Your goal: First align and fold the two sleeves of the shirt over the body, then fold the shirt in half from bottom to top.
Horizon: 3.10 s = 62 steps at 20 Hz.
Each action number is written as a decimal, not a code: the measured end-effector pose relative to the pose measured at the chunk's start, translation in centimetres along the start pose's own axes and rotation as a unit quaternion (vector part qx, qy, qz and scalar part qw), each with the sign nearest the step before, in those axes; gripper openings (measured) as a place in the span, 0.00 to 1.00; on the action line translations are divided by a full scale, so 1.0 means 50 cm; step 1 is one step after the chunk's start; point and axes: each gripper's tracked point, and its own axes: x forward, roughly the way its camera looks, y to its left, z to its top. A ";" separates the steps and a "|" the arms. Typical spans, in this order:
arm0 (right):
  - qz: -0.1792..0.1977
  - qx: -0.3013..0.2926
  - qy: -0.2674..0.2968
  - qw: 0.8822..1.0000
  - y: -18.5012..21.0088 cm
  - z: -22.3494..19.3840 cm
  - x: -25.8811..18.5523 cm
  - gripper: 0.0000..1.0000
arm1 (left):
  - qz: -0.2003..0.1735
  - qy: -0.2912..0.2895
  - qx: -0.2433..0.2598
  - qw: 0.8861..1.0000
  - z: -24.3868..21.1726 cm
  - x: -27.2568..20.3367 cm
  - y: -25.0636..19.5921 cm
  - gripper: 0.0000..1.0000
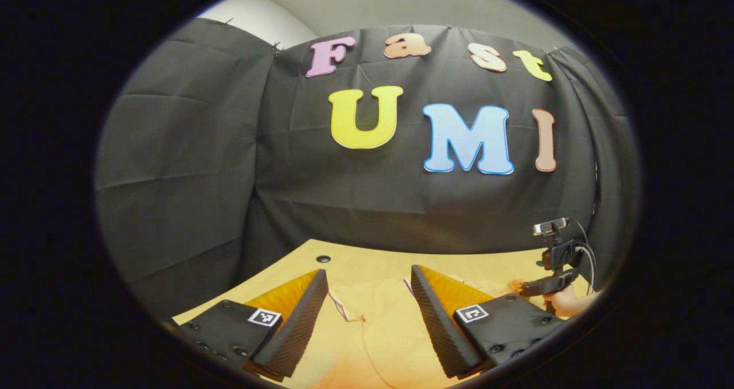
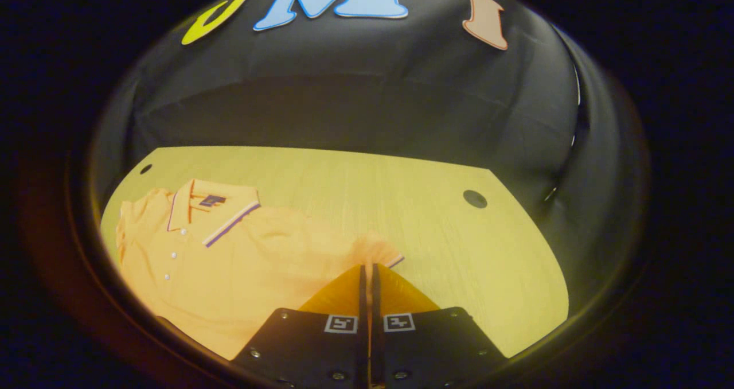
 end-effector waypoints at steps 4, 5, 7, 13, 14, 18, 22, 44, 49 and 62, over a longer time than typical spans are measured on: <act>0.033 0.011 -0.011 0.999 0.059 0.029 -0.028 0.02 | -0.002 -0.001 -0.005 1.000 -0.001 -0.002 -0.004 0.96; 0.041 0.011 -0.011 0.999 0.074 0.032 -0.032 0.02 | -0.001 -0.001 -0.004 1.000 -0.002 -0.003 -0.003 0.96; 0.051 0.004 -0.011 0.999 0.097 0.036 -0.037 0.02 | 0.001 0.000 -0.005 1.000 -0.004 -0.004 -0.001 0.96; 0.094 -0.016 0.013 0.995 0.184 0.016 -0.034 0.02 | 0.023 -0.002 -0.012 1.000 -0.007 -0.019 0.029 0.96; 0.103 -0.020 0.016 0.994 0.196 0.018 -0.037 0.02 | 0.026 -0.002 -0.014 1.000 -0.007 -0.022 0.031 0.96; 0.124 -0.037 0.029 0.991 0.236 -0.001 -0.032 0.04 | 0.036 -0.001 -0.015 0.999 -0.012 -0.028 0.042 0.96; 0.137 -0.044 0.051 0.988 0.259 -0.025 -0.028 0.06 | 0.042 0.002 -0.019 0.999 -0.019 -0.026 0.049 0.96; 0.131 -0.041 -0.008 0.990 0.274 0.040 -0.204 0.73 | -0.017 0.032 -0.025 0.999 -0.085 0.082 0.079 0.96; 0.116 -0.021 -0.048 0.992 0.284 0.081 -0.301 0.96 | -0.045 0.049 -0.024 0.998 -0.120 0.148 0.097 0.96; 0.050 0.019 -0.093 0.994 0.291 0.108 -0.521 0.96 | -0.077 0.112 -0.017 0.991 -0.270 0.351 0.164 0.96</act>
